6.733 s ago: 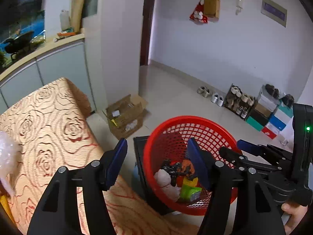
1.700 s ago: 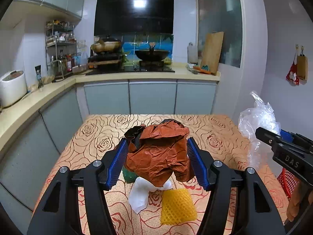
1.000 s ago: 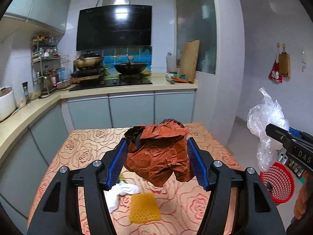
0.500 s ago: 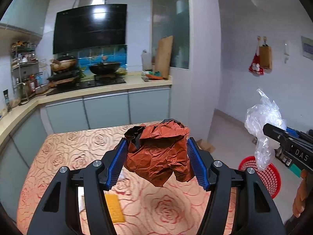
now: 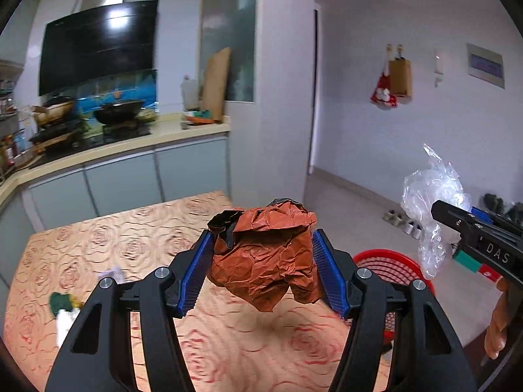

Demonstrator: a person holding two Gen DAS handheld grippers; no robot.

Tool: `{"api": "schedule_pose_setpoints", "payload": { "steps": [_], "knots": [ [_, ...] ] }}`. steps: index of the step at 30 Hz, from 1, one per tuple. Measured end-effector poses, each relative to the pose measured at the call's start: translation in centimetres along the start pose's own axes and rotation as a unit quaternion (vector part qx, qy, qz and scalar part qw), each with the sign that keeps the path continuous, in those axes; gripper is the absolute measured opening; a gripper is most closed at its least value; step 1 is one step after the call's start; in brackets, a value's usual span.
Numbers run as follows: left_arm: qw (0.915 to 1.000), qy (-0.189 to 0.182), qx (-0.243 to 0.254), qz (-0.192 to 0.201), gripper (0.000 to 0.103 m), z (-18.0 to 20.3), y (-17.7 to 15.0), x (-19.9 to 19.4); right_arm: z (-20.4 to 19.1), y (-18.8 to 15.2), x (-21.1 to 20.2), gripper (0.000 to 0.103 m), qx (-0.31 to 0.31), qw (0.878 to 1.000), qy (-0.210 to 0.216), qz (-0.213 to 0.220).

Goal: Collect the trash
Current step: 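Lift and carry the brown paper and plastic bag over the red wastebasket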

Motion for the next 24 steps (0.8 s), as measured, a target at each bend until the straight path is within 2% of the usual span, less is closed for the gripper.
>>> {"api": "schedule_pose_setpoints", "payload": {
  "steps": [7,13,19,24],
  "knots": [
    [0.9985,-0.047,0.017,-0.025,0.06,4.7,-1.1,2.6,4.2,-1.7,-0.1,0.042,0.016,0.999,-0.035,-0.014],
    [0.9958,-0.072,0.035,-0.044,0.06,8.1,-2.4,4.5,7.4,-3.2,0.3,0.042,0.027,0.997,-0.062,-0.031],
    [0.9906,-0.098,0.05,-0.081,0.06,11.0,-4.5,7.0,9.6,-4.9,1.4,0.042,0.034,0.995,-0.078,-0.058],
    [0.9828,-0.121,0.065,-0.124,0.06,12.8,-6.8,9.6,10.5,-6.7,3.0,0.042,0.034,0.993,-0.075,-0.088]
  ]
}}
Point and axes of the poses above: each gripper's, at about its wrist camera, not at the fingertips, and x roughly the way its jaws point, z to its right, y to its top, the point moved 9 cm from there along x, roughly the way its jaws point, and after that the axes turned 6 degrees about -x, right-handed, at the moved point
